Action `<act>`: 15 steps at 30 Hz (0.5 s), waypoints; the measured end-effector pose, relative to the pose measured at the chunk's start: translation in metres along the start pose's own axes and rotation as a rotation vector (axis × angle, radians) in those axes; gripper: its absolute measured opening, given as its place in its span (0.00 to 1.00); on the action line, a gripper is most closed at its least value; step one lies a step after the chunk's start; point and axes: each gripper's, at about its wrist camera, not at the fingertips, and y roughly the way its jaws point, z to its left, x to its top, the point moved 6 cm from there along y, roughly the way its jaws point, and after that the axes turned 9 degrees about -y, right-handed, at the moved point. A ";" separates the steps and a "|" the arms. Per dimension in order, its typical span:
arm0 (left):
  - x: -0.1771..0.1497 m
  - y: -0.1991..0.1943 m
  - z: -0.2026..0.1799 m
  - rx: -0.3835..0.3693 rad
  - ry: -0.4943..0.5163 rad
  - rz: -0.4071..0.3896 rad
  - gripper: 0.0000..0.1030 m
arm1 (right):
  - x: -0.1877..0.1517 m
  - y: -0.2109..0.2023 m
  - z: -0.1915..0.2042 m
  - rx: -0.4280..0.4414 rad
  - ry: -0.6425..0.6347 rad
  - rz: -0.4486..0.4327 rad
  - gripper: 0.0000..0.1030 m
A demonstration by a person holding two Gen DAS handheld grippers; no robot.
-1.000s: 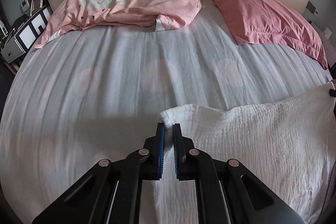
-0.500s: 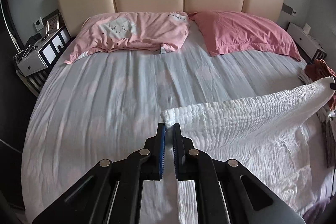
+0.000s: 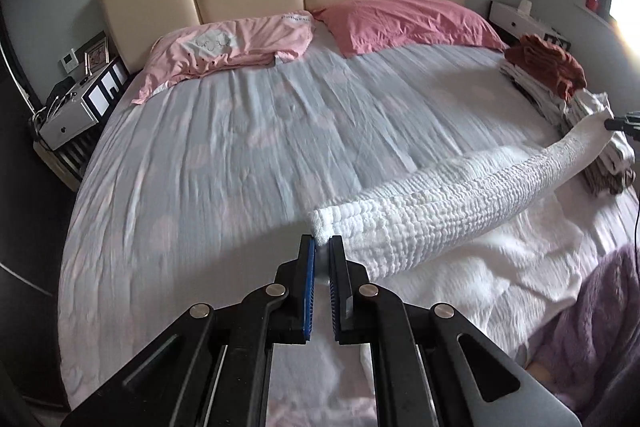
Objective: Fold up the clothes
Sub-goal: 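Pinch the blanket end with both grippers and lift it over the blanket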
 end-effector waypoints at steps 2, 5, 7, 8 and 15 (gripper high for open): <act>-0.026 0.005 -0.007 0.005 0.029 0.038 0.07 | -0.025 0.003 0.008 0.016 0.006 0.025 0.06; -0.060 0.012 -0.016 0.010 0.068 0.092 0.07 | -0.057 0.012 0.018 0.035 0.011 0.072 0.06; -0.080 0.016 -0.020 0.012 0.096 0.128 0.07 | -0.078 0.020 0.024 0.049 0.009 0.112 0.06; -0.090 0.020 -0.022 0.015 0.115 0.149 0.07 | -0.088 0.024 0.028 0.057 0.000 0.144 0.06; -0.141 0.053 -0.040 -0.003 0.242 0.353 0.07 | -0.140 0.059 0.050 0.117 -0.035 0.357 0.06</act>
